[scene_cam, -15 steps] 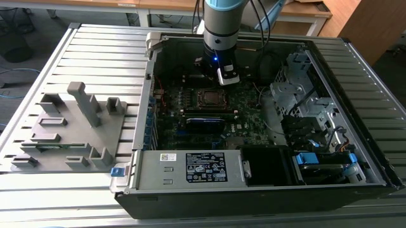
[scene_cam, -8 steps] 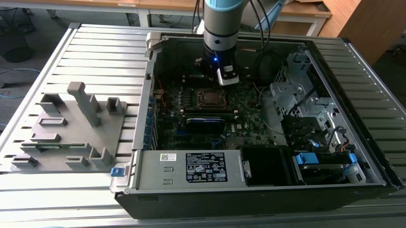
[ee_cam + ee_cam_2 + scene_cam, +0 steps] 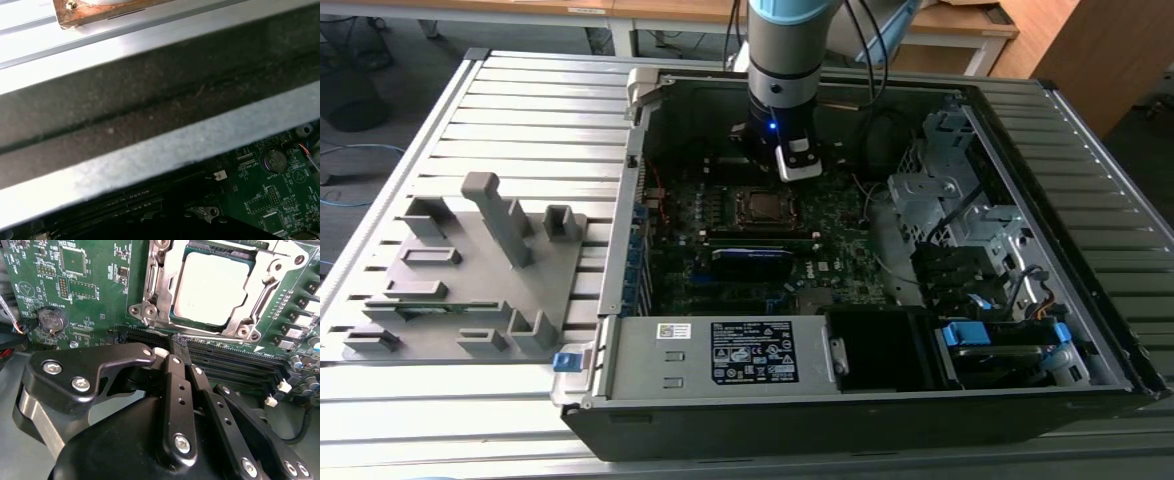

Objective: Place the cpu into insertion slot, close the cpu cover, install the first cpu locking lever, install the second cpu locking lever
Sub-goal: 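Install the first cpu locking lever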

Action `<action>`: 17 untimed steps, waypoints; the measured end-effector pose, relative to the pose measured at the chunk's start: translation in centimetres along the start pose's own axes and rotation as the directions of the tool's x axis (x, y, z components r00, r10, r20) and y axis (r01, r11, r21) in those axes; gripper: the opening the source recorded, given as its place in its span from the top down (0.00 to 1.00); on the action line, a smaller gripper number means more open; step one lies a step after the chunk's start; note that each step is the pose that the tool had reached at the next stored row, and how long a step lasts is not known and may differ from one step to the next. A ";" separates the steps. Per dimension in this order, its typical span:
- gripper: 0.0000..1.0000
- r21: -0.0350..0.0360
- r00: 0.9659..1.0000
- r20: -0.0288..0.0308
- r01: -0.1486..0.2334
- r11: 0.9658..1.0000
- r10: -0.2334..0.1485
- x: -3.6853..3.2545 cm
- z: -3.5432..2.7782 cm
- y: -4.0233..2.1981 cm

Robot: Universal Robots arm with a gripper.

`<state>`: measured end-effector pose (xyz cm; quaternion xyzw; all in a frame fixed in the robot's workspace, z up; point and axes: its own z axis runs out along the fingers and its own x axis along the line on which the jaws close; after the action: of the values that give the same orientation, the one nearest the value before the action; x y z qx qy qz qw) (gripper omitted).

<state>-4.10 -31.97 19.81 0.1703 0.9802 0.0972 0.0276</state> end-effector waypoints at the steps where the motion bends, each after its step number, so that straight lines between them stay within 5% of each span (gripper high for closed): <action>1: 0.89 0.001 1.000 0.001 -0.001 1.000 0.001 0.00 0.00 -0.01; 17: 0.89 0.004 1.000 0.004 -0.011 1.000 0.011 0.02 -0.14 0.07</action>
<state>-4.10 -31.93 19.97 0.1760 0.9794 0.0951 0.0289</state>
